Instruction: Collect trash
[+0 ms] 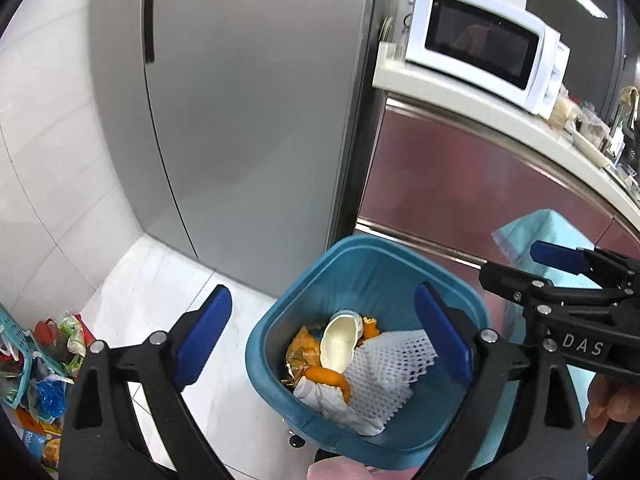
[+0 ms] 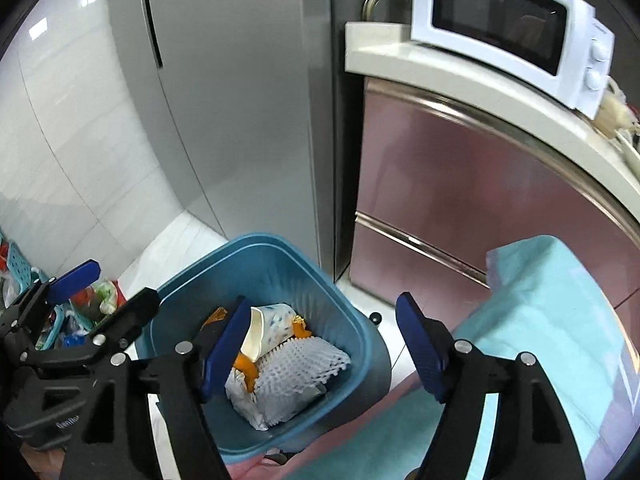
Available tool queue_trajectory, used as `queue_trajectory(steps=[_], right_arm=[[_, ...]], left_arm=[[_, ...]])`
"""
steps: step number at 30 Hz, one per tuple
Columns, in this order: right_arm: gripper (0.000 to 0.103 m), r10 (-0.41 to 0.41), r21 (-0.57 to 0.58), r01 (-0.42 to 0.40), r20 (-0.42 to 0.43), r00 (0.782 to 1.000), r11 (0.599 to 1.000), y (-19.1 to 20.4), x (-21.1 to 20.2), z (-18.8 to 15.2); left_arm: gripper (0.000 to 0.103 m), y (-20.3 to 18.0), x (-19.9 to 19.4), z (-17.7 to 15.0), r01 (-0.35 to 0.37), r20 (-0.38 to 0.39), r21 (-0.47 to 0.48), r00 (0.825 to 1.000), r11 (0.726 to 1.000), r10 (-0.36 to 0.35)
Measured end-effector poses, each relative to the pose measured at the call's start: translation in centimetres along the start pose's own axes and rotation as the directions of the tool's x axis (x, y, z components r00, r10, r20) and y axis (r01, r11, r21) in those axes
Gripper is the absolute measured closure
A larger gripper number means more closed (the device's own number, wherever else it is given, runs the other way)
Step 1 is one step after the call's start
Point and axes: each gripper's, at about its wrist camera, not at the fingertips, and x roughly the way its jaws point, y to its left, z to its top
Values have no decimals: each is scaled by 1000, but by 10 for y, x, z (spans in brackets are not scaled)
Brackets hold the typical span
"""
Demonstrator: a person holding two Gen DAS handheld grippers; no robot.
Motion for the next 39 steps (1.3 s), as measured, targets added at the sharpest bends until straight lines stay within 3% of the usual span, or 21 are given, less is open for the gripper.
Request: queue_trajectory(steps=[8, 21, 25, 32, 39], right_arm=[[7, -60, 56, 54, 110, 992, 997, -28, -44, -17], [7, -243, 206, 196, 231, 942, 959, -114, -141, -93], [7, -308, 249, 246, 250, 918, 937, -136, -175, -123], [7, -432, 329, 338, 278, 858, 882, -171, -235, -174], [7, -532, 404, 400, 299, 792, 823, -184, -284, -217]], left_arm=[[6, -19, -40, 1, 18, 82, 6, 996, 1000, -18], [6, -115, -112, -20, 120, 202, 140, 968, 983, -147], [6, -149, -131, -31, 162, 226, 191, 953, 968, -204], [5, -207, -162, -61, 223, 249, 292, 921, 930, -299], [5, -259, -201, -92, 302, 284, 375, 862, 876, -419]])
